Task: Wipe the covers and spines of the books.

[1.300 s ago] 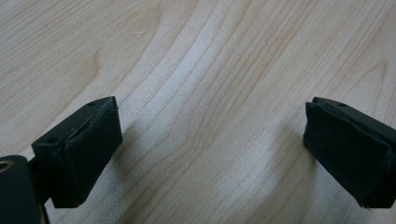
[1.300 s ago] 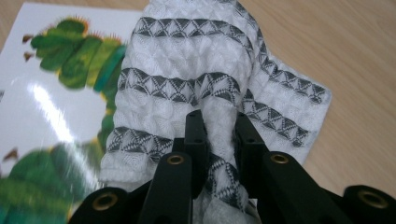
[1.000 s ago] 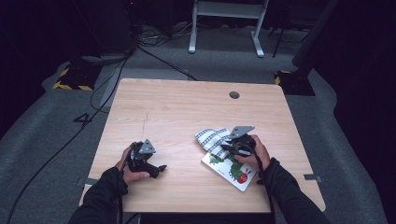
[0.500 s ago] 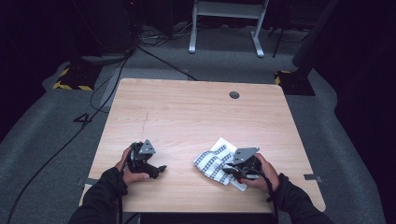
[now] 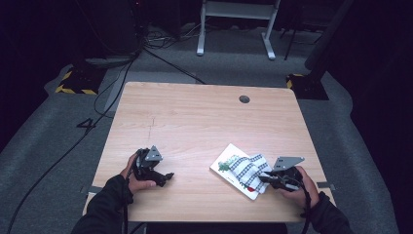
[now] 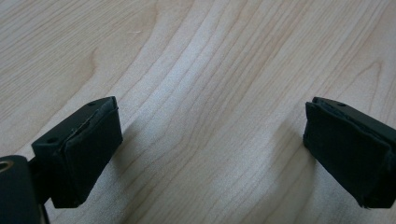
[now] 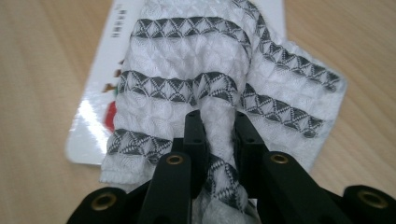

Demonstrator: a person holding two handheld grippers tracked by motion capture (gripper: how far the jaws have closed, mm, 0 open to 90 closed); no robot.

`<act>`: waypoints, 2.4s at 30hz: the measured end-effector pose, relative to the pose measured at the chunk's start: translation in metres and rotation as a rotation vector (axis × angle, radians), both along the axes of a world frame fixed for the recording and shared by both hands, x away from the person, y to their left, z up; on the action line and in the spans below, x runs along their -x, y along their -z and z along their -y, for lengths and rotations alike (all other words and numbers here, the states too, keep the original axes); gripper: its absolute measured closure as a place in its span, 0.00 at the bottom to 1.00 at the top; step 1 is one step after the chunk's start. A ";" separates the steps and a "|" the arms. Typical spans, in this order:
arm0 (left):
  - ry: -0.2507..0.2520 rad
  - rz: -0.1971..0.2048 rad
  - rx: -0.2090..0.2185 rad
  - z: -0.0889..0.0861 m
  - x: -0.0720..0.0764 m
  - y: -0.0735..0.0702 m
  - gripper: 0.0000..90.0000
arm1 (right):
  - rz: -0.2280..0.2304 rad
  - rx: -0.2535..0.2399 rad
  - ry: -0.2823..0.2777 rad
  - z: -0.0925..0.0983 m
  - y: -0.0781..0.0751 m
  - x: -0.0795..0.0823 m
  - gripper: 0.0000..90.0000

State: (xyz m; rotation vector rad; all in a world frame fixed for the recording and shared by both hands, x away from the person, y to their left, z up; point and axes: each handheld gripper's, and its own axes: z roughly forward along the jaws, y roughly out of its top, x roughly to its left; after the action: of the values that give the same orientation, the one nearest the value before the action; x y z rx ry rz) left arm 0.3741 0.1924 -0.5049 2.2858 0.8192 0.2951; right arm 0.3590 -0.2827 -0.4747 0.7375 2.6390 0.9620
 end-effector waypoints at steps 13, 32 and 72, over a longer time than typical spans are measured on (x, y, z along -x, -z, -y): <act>0.001 0.001 0.002 0.001 0.000 0.000 0.05 | 0.039 0.016 0.037 -0.038 -0.002 -0.069 0.88; 0.006 0.004 -0.002 0.000 0.000 0.000 0.05 | 0.035 0.025 -0.235 -0.114 -0.004 -0.029 0.88; 0.008 0.003 0.000 0.001 0.000 0.000 0.05 | 0.073 0.018 -0.006 -0.089 -0.002 -0.079 0.88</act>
State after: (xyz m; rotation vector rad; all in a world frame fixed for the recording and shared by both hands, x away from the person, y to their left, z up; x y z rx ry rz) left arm 0.3737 0.1912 -0.5051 2.2872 0.8077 0.2950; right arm 0.4376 -0.1940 -0.4731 0.6777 2.5850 0.9469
